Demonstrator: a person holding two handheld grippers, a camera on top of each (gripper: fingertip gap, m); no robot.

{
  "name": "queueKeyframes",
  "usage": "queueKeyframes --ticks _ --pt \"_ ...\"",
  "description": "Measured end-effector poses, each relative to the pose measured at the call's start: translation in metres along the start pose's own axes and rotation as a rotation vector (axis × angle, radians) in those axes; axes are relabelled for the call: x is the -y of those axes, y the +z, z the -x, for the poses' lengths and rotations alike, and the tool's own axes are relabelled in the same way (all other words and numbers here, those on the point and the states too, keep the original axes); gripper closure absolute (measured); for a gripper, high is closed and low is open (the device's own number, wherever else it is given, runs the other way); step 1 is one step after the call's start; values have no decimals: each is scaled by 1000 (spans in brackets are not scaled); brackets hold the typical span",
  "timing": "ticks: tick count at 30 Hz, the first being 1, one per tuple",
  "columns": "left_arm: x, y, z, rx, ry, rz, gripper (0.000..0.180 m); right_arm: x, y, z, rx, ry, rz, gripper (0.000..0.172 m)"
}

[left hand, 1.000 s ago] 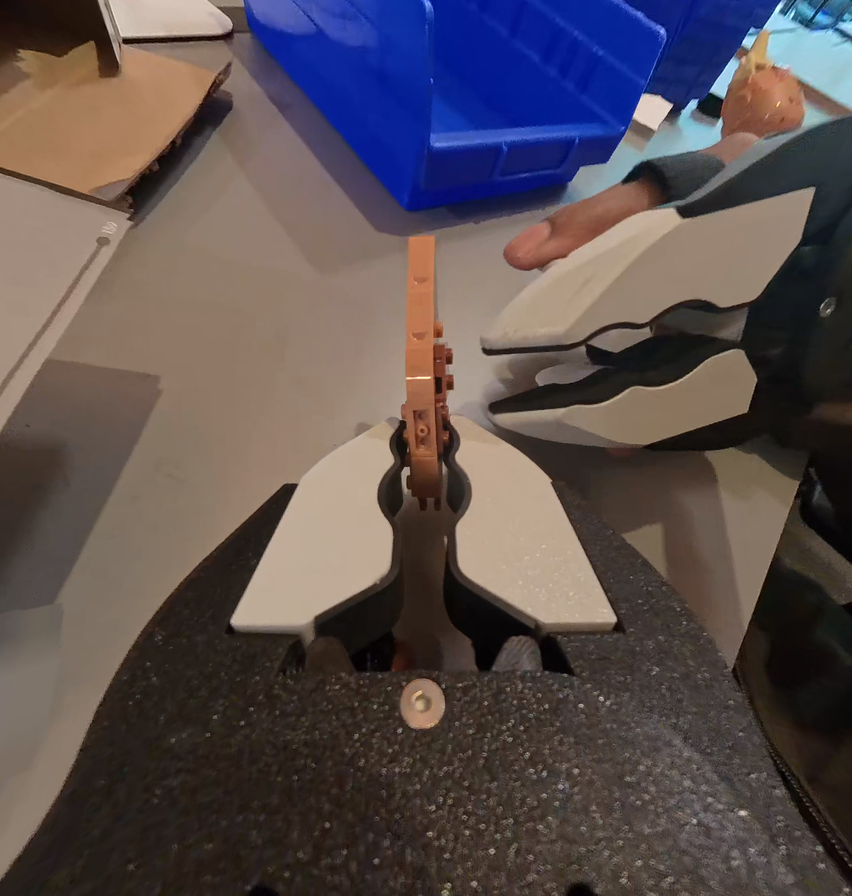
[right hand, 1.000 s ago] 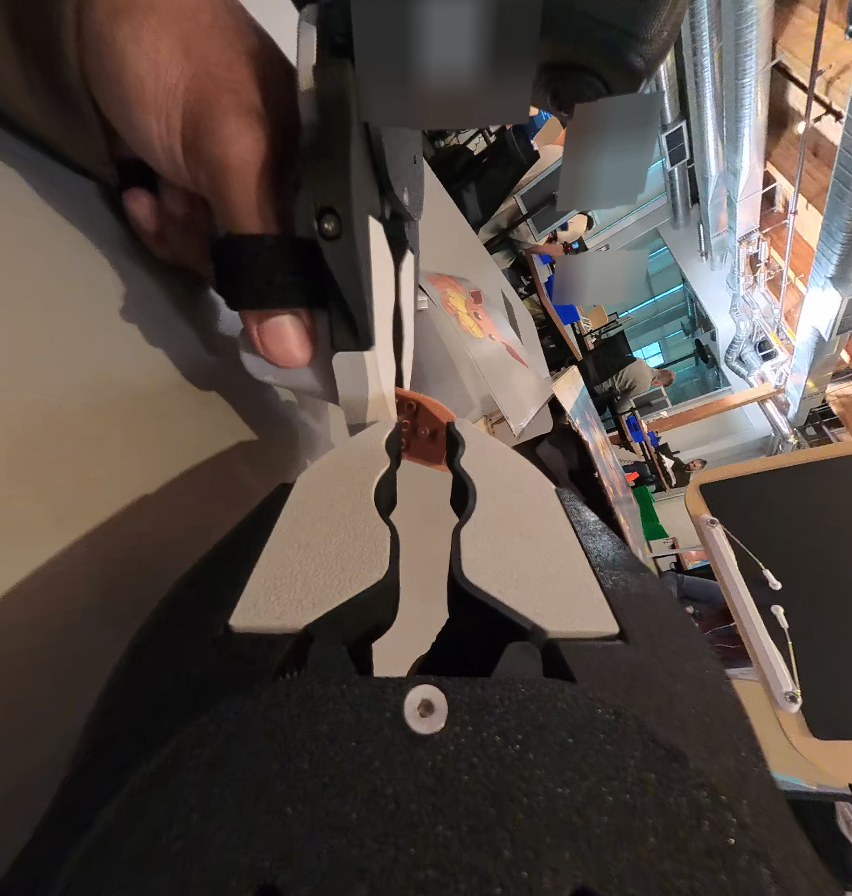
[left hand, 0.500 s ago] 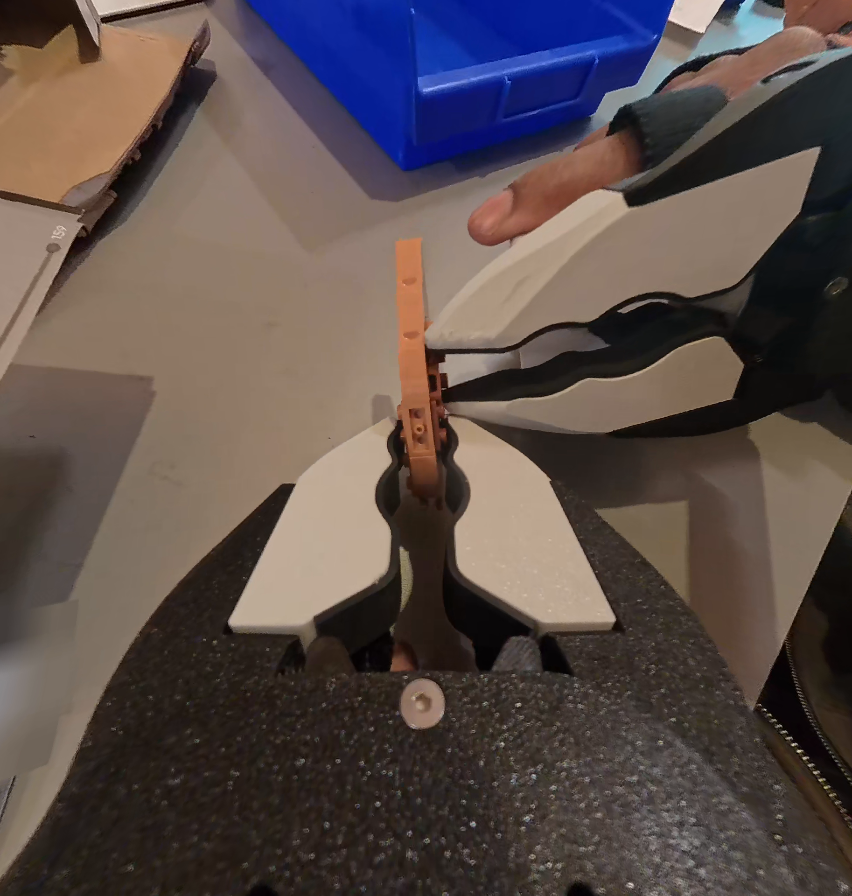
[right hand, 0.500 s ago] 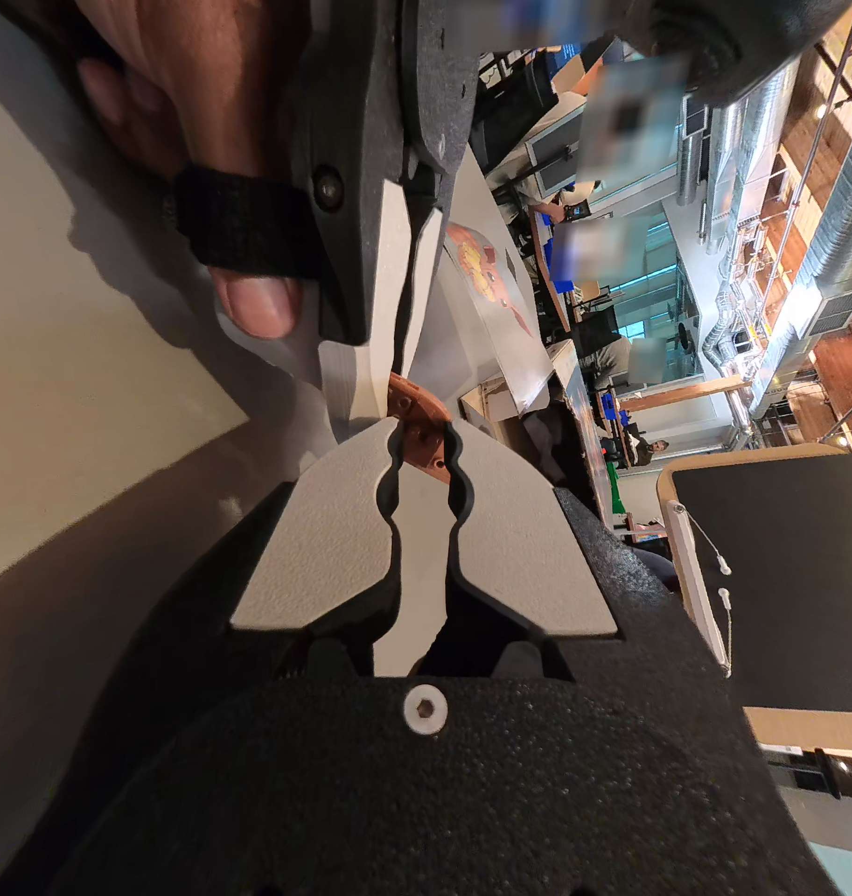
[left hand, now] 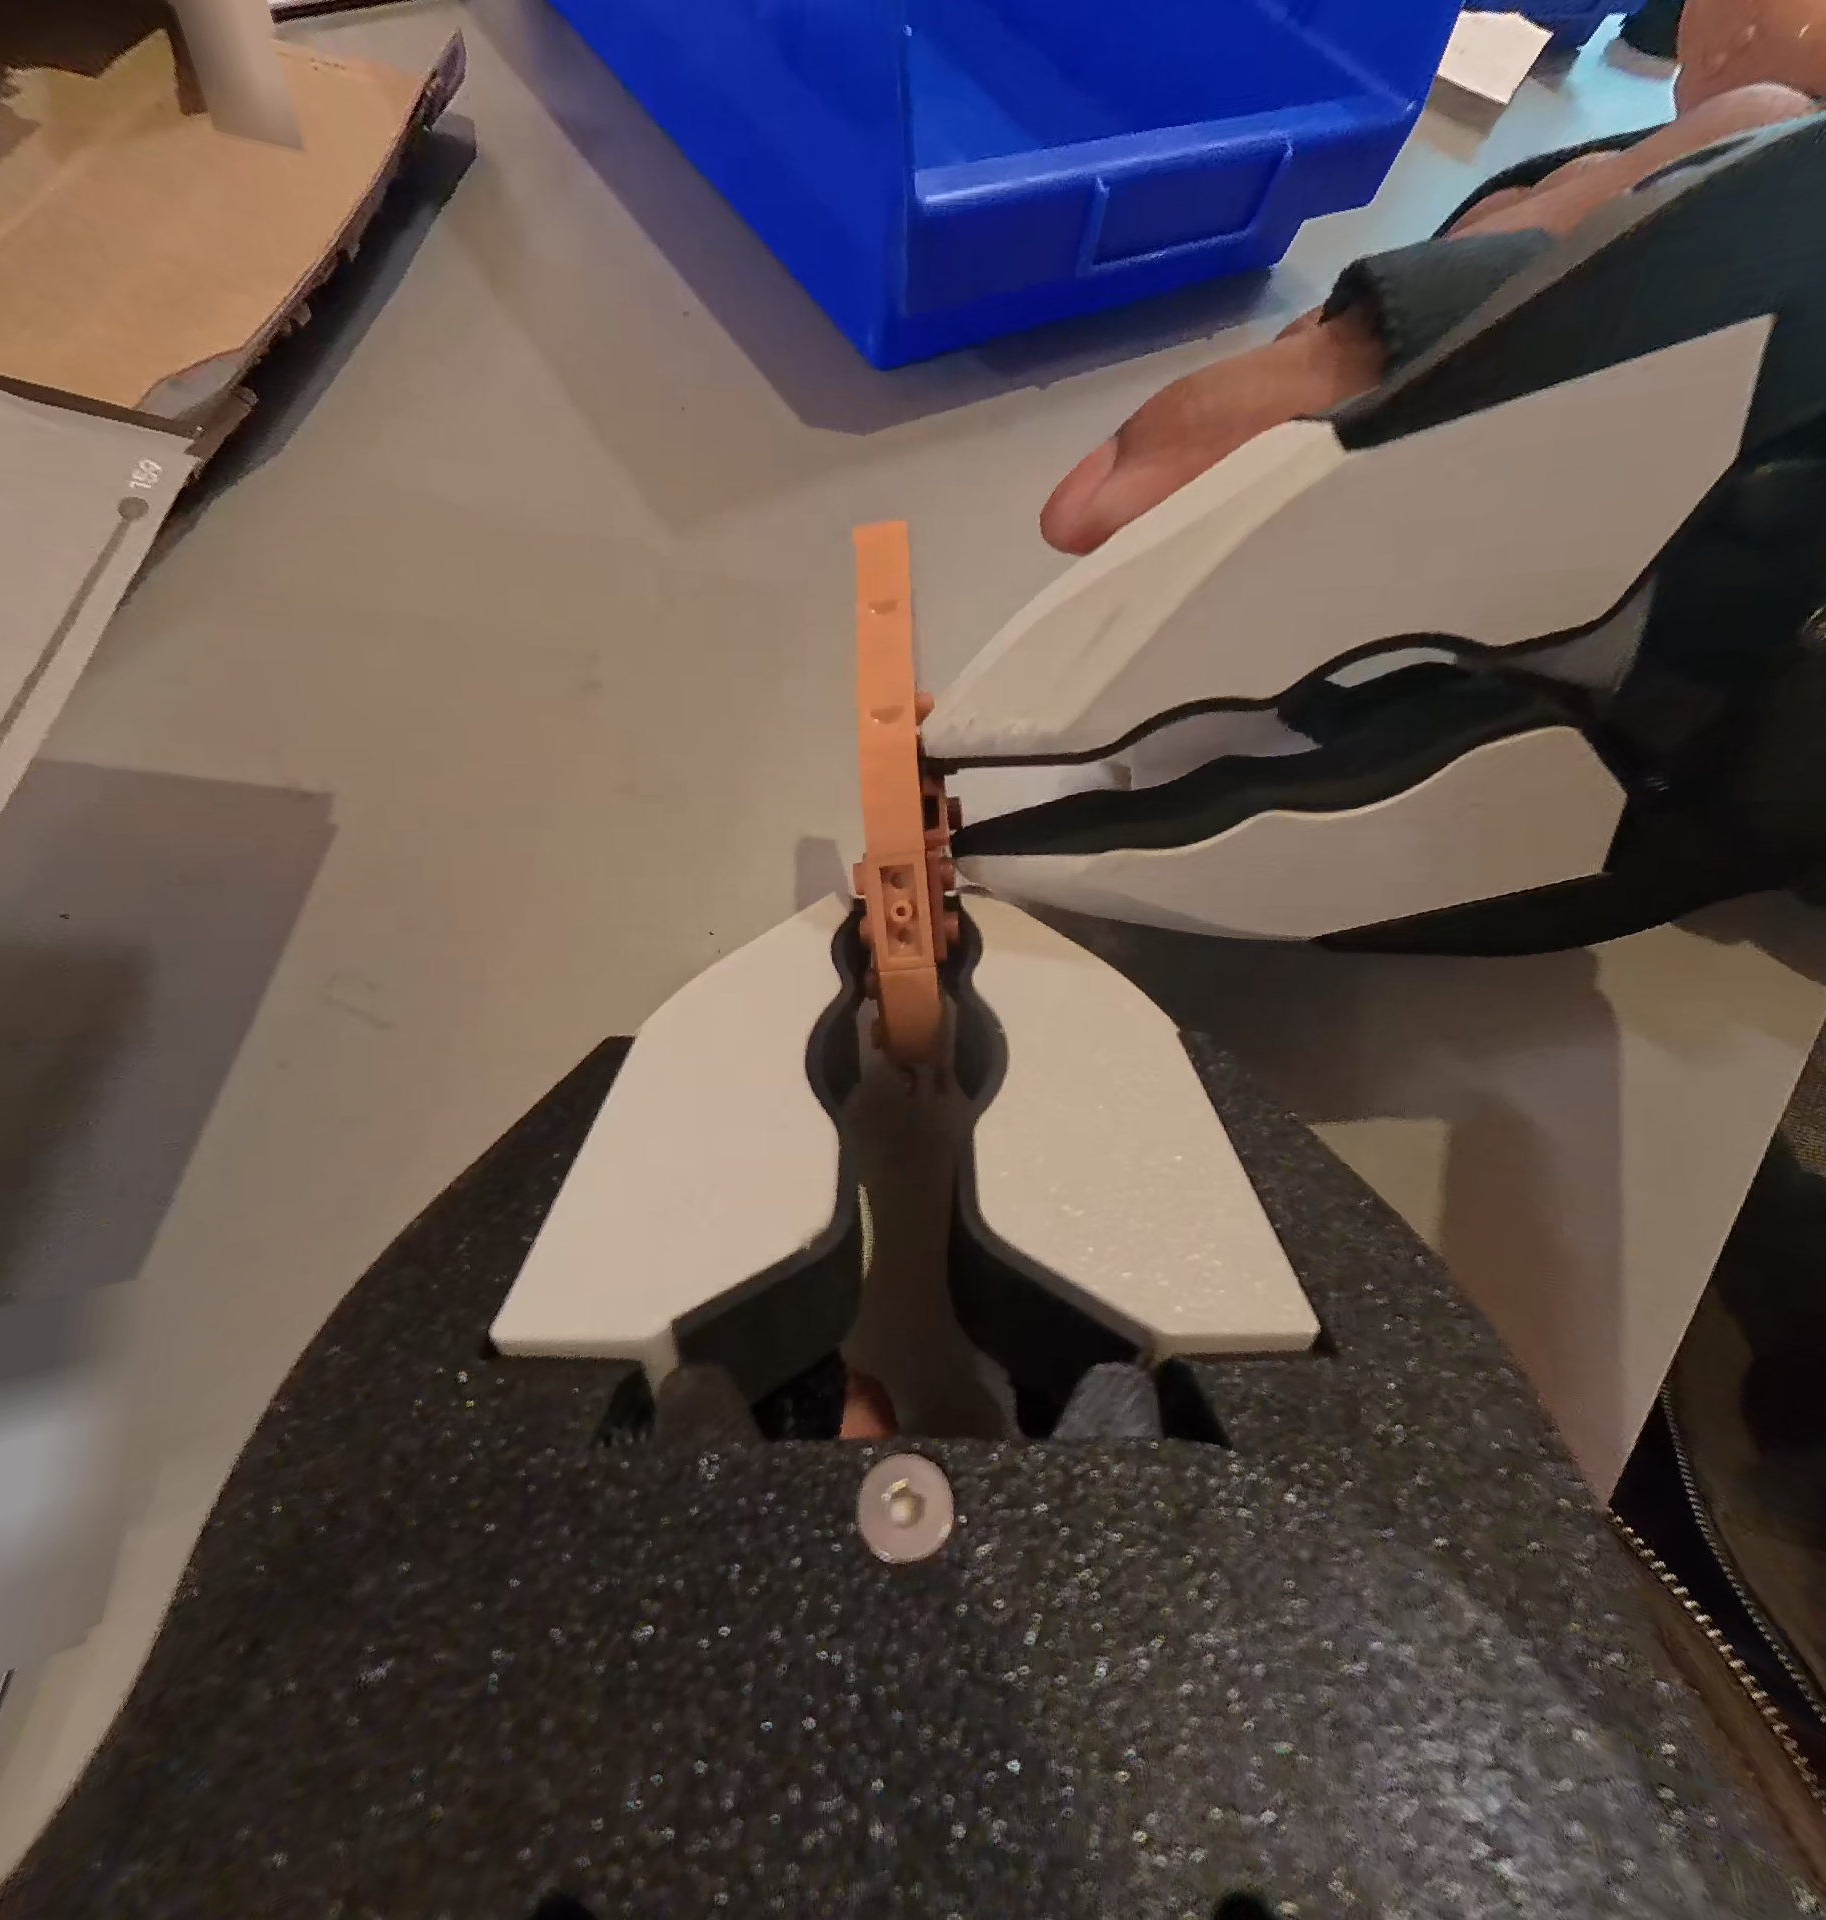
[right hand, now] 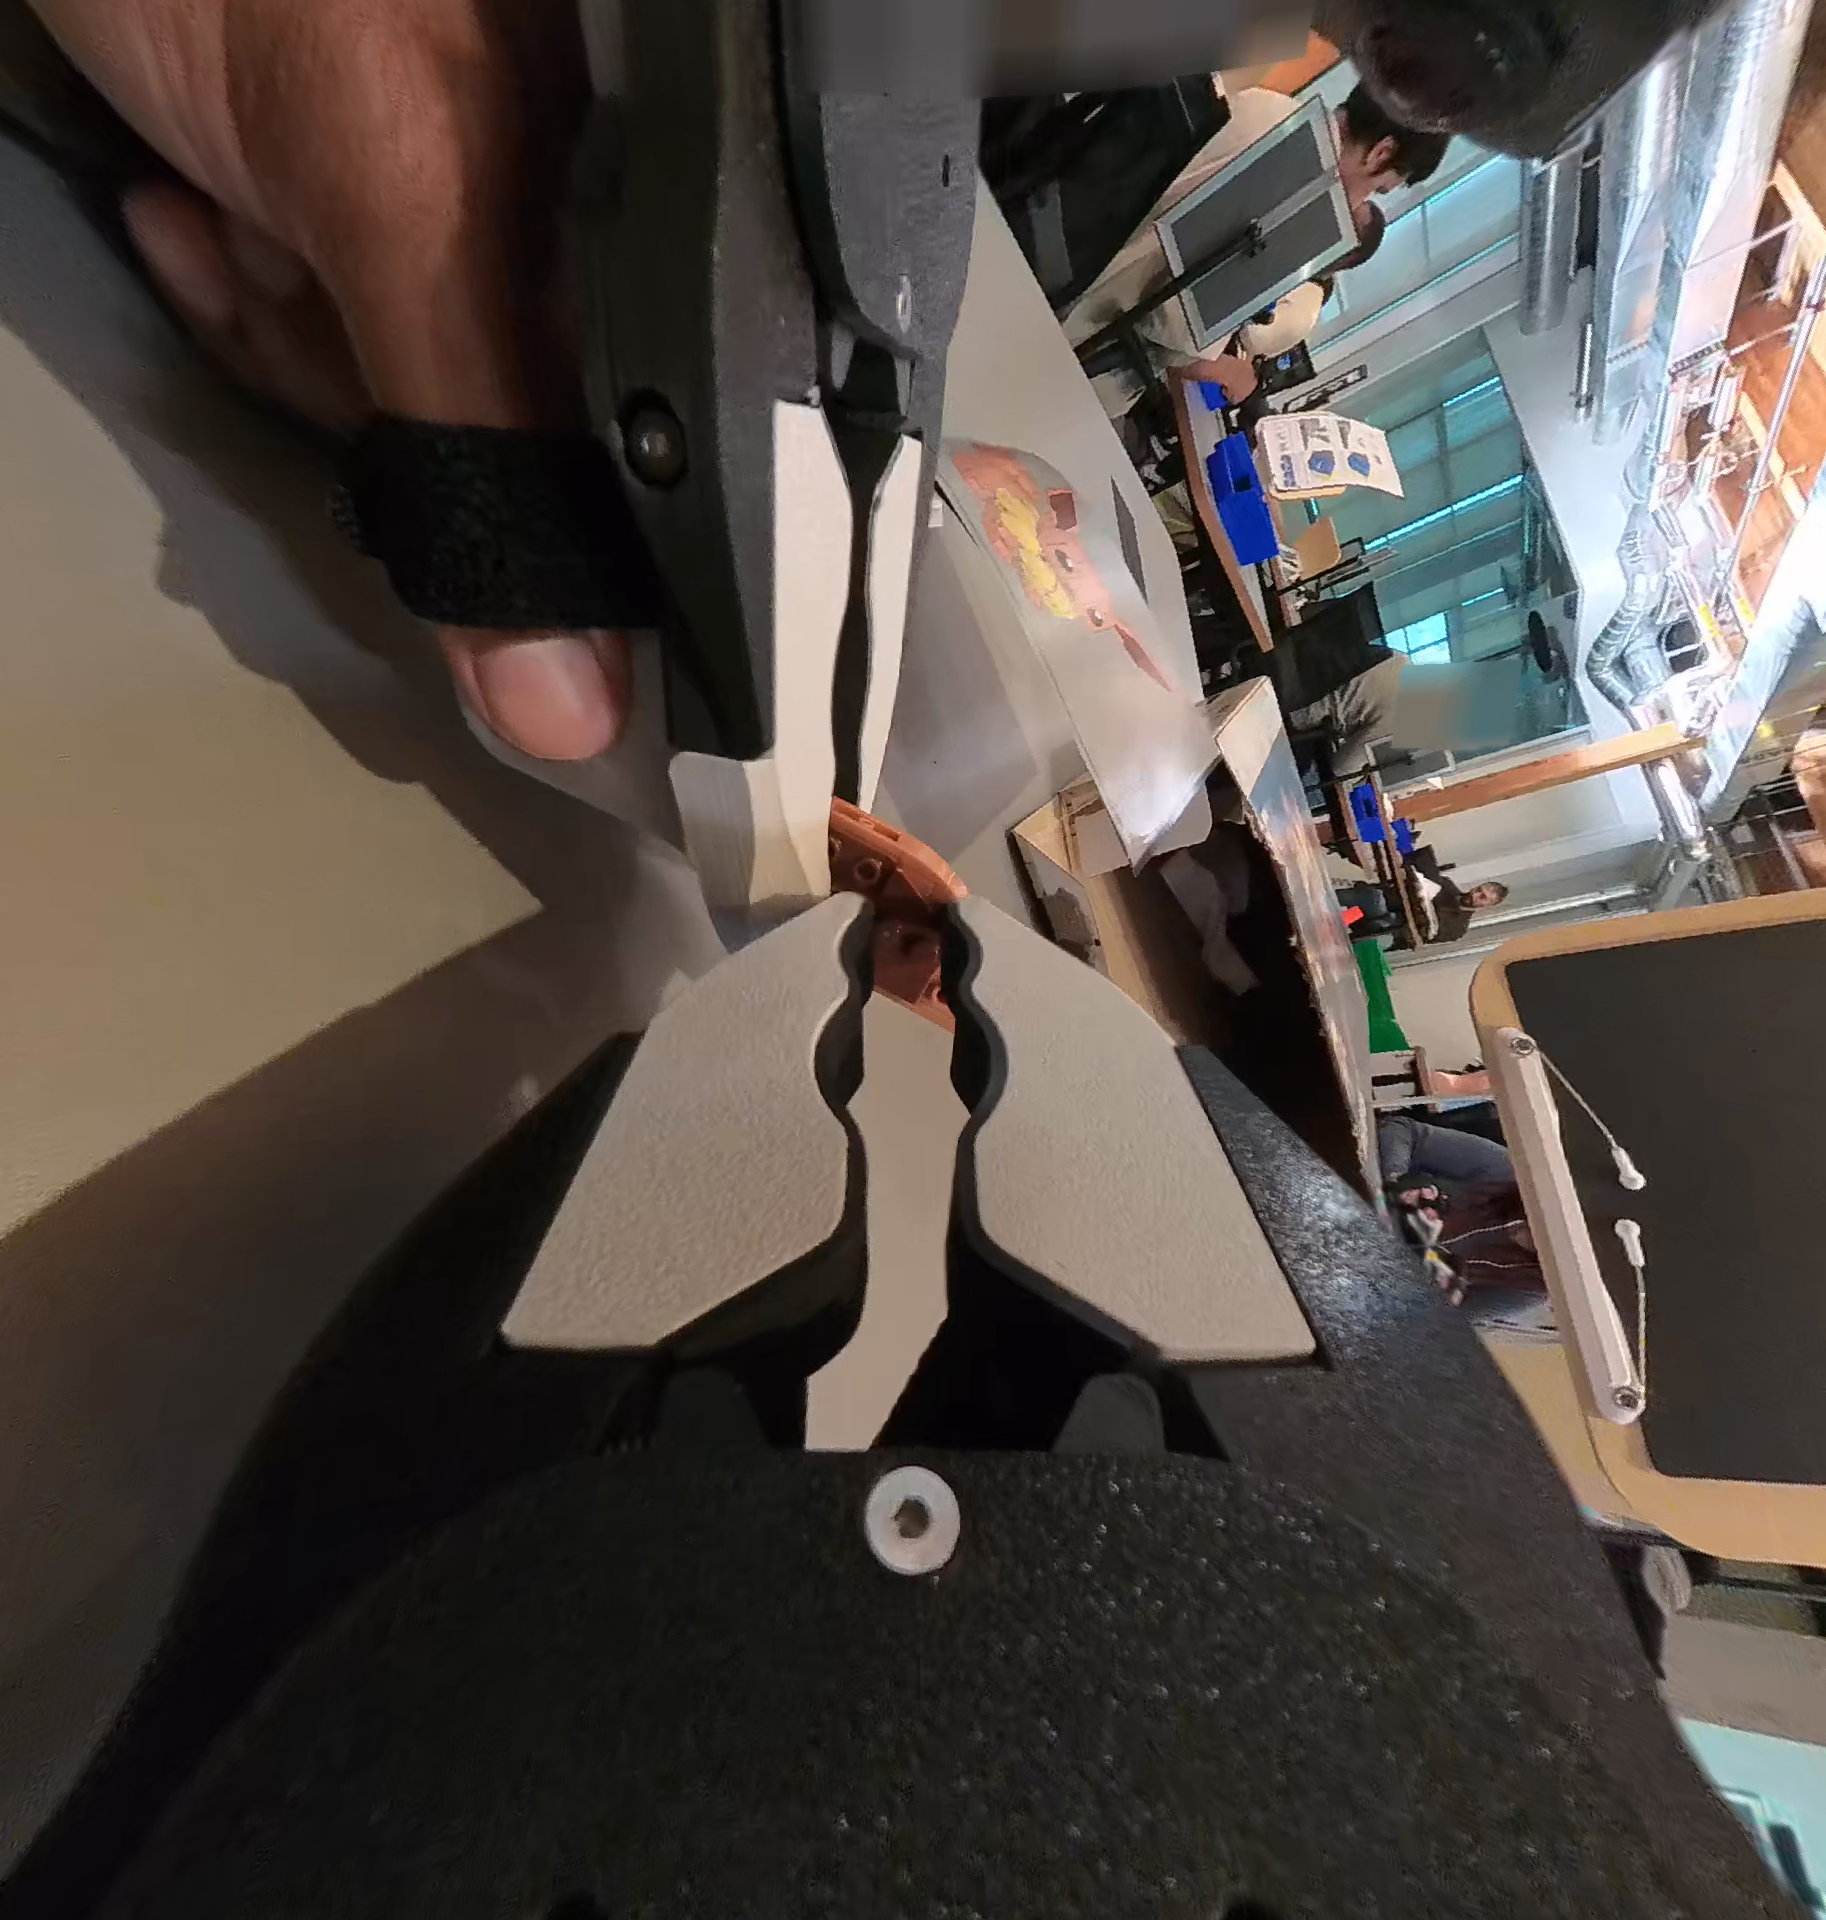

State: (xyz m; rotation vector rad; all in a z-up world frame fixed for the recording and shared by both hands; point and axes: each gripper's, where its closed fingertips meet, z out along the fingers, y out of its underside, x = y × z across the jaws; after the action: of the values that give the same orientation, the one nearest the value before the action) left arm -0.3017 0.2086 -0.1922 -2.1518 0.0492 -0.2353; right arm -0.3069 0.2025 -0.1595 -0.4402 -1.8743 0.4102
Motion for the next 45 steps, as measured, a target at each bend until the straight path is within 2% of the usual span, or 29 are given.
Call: queueKeyframes --ticks 1,3,5,12,19,32,39,41,43,45 --pt "-2 0 2 14 -4 11 167 1 -2 -7 -39 13 -5 172" --pt "-1 -1 7 33 -19 4 167 -3 -8 -22 -93 44 -8 172" --pt "0 -2 8 21 -39 -6 167 -5 -13 -26 -76 84 -29 172" --pt "0 -1 2 -15 -20 -4 167 2 -1 6 0 -100 -28 171" --pt "-3 1 -3 -17 33 20 166 3 -3 7 28 -63 -54 163" --pt "-9 5 -5 5 96 69 167 -2 -3 13 53 -154 -3 166" --pt "-11 7 -2 49 117 81 168 -6 -6 17 141 -57 26 170" --pt "-3 3 3 63 85 20 167 -12 -8 41 303 -54 54 172" --pt "-4 0 10 68 60 21 167 -29 -1 46 265 -180 146 172" --pt "-5 -2 14 68 42 24 167 -22 0 43 250 -145 108 172"
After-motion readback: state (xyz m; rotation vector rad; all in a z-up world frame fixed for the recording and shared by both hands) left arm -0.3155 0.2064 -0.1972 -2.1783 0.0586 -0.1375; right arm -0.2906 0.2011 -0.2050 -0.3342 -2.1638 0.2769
